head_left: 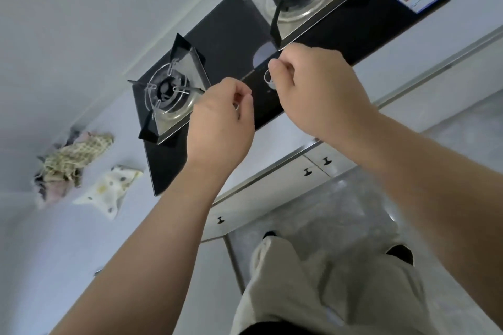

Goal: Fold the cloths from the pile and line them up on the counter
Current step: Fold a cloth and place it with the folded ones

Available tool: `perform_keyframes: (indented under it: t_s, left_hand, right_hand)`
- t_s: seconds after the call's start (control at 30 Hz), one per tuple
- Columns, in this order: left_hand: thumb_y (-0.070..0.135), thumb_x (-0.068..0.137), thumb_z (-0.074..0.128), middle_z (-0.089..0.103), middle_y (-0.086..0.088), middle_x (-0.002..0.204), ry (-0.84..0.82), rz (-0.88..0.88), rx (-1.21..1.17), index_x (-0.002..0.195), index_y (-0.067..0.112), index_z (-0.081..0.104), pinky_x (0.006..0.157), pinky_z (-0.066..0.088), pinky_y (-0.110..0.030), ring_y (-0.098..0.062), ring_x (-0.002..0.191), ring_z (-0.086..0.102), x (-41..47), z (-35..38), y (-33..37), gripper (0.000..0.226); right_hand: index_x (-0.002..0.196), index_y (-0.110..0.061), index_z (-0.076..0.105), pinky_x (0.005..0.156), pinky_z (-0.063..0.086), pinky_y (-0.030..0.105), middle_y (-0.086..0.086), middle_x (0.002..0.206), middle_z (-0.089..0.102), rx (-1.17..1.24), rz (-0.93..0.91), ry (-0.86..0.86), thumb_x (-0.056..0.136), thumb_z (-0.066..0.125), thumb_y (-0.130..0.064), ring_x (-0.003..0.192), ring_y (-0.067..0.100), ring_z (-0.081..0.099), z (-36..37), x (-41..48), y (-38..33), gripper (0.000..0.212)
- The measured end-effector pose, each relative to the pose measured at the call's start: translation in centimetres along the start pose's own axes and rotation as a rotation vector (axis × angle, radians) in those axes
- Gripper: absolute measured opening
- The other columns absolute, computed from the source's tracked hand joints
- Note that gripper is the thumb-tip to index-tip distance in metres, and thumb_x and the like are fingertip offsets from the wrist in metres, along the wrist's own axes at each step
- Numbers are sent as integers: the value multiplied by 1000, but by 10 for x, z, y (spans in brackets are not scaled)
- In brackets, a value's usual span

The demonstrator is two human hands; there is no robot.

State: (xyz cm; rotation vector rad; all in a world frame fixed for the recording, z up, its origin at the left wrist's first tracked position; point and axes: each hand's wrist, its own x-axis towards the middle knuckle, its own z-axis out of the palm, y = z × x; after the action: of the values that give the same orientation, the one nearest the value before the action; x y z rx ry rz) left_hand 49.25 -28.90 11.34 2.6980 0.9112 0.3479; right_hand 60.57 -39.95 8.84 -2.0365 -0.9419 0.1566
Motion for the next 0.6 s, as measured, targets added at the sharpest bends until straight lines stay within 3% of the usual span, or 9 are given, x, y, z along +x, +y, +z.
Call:
perform_keyframes:
  t_s: [0.13,0.3,0.43,0.53,0.6]
  left_hand:
    - [23,96,56,55,18,71,65,-39,43,98,23,64,62,42,-18,-4,68,55,-32,2,-90,8]
    - [23,95,56,59,13,88,224,-112,204,104,22,64,62,35,-11,-5,74,50,-72,-2,-219,12]
    - [19,93,56,61,0,113,346,-296,351,113,17,63,77,40,-27,-20,95,57,-108,-22,-325,21]
    - [19,94,54,52,-8,136,241,-596,399,132,14,56,92,43,-40,-30,123,50,-129,-32,-397,38]
    - [29,97,51,58,-13,129,131,-703,370,121,10,60,92,44,-40,-32,121,51,-141,-32,-430,32]
  right_hand:
    - [87,-20,45,51,32,26,-1,70,52,-63,-167,-86,105,36,-35,60,17,51,82,-5,-42,25]
    - [84,-19,49,59,49,37,4,82,59,-68,-388,-151,103,37,-34,69,22,57,189,-10,-96,27]
    - [94,-18,61,65,51,36,3,90,60,-84,-541,-245,100,46,-34,76,23,59,265,-22,-132,23]
    - [97,-16,63,66,52,38,4,94,60,-147,-605,-304,97,50,-25,78,24,58,307,-36,-154,16]
    - [98,-16,62,69,52,39,4,96,57,-189,-607,-334,96,50,-21,82,25,57,325,-47,-164,14]
